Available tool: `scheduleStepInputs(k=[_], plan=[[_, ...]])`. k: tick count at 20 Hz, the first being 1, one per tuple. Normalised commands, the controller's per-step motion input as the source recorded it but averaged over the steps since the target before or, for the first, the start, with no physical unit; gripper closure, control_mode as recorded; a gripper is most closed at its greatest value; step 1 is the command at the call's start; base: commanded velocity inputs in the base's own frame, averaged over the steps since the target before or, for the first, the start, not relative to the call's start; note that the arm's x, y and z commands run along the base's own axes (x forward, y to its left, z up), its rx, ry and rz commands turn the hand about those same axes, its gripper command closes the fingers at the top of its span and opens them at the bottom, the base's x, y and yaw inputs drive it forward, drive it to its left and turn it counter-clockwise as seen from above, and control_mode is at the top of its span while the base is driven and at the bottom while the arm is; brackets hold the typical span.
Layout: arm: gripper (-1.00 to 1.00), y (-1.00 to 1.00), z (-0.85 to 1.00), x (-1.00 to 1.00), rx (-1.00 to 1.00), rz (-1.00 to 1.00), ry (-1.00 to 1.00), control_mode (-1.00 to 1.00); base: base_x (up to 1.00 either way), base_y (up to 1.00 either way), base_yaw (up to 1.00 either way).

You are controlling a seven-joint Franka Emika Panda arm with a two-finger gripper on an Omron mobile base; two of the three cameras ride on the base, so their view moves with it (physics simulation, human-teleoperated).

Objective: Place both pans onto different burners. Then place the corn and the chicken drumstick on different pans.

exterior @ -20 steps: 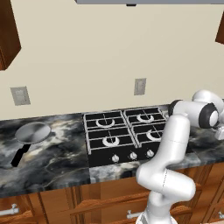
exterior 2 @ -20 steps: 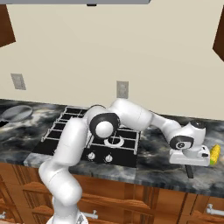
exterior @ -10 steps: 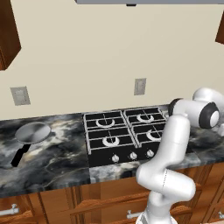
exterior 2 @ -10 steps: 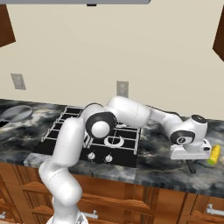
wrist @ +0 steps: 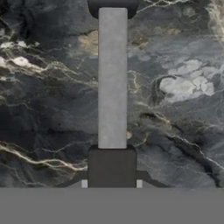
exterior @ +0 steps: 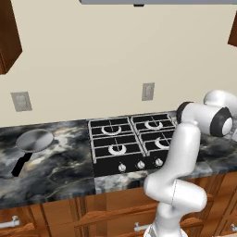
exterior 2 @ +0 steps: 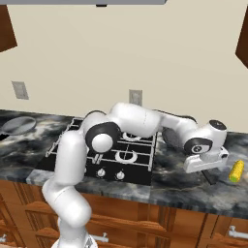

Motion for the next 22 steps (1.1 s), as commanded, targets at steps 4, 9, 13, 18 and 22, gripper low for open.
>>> scheduleStepInputs(k=[4,9,13,18,22], plan=[[1.00,0.66,0.11,0.32,0.00,0.28,0.02,-1.00,0.00,0.00,0.00],[1.00,0.75,0.08,0.47,-0.02,0.23,0.07,-1.00,0.00,0.00,0.00],[1.00,0.66,0.00,0.38,-0.07,0.22,0.02,-1.00,0.00,0.00,0.00],[1.00,0.48,-0.23,0.10,-0.14,0.19,0.00,-1.00,0.00,0.00,0.00],[1.00,0.44,-0.42,0.09,-0.13,0.18,0.00,-1.00,0.00,0.00,0.00]])
